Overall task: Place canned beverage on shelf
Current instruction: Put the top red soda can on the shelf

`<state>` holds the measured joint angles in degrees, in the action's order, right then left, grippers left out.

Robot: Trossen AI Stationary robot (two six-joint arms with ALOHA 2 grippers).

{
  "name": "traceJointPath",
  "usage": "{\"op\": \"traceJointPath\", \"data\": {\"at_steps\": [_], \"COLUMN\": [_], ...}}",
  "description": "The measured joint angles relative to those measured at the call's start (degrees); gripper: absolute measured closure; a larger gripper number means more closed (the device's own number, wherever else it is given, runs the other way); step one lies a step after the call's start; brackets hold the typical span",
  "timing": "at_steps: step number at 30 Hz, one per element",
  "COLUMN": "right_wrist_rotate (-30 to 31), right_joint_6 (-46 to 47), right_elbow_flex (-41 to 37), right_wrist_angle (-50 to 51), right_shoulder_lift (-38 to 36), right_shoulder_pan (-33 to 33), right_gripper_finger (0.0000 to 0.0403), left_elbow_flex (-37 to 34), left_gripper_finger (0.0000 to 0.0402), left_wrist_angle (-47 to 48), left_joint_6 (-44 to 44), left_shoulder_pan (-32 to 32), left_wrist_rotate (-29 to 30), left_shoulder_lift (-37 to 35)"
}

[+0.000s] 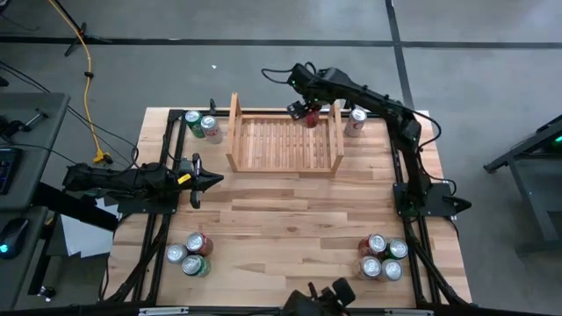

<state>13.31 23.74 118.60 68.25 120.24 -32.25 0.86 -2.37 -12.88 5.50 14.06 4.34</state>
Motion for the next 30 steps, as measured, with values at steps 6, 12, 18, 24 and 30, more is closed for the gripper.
{"op": "traceJointPath", "data": {"at_steps": [6, 12, 18, 24, 30], "right_wrist_rotate": [-0.04, -0.69, 3.69, 5.99, 7.22], "right_joint_6": [4.58, 9.02, 11.20, 13.34, 16.51], "right_elbow_flex": [-6.53, -11.76, -13.37, -13.50, -13.50], "right_wrist_angle": [-3.32, -9.06, -12.26, -13.53, -13.33], "right_shoulder_lift": [0.03, 0.12, 0.03, 0.03, 0.03], "right_shoulder_pan": [-0.09, -0.13, 0.04, 0.02, -0.13], "right_gripper_finger": [0.0118, 0.0118, 0.0118, 0.0118, 0.0118], "left_elbow_flex": [0.00, 0.00, 0.00, 0.00, 0.00], "left_gripper_finger": [0.0398, 0.0398, 0.0398, 0.0398, 0.0398], "left_wrist_angle": [0.00, 0.00, 0.00, 0.00, 0.00], "left_joint_6": [0.00, 0.00, 0.00, 0.00, 0.00], "left_shoulder_pan": [-0.01, -0.02, 0.00, -0.01, -0.02], "left_wrist_rotate": [0.02, 0.01, 0.03, 0.02, 0.02], "left_shoulder_lift": [0.00, 0.00, 0.00, 0.00, 0.00]}}
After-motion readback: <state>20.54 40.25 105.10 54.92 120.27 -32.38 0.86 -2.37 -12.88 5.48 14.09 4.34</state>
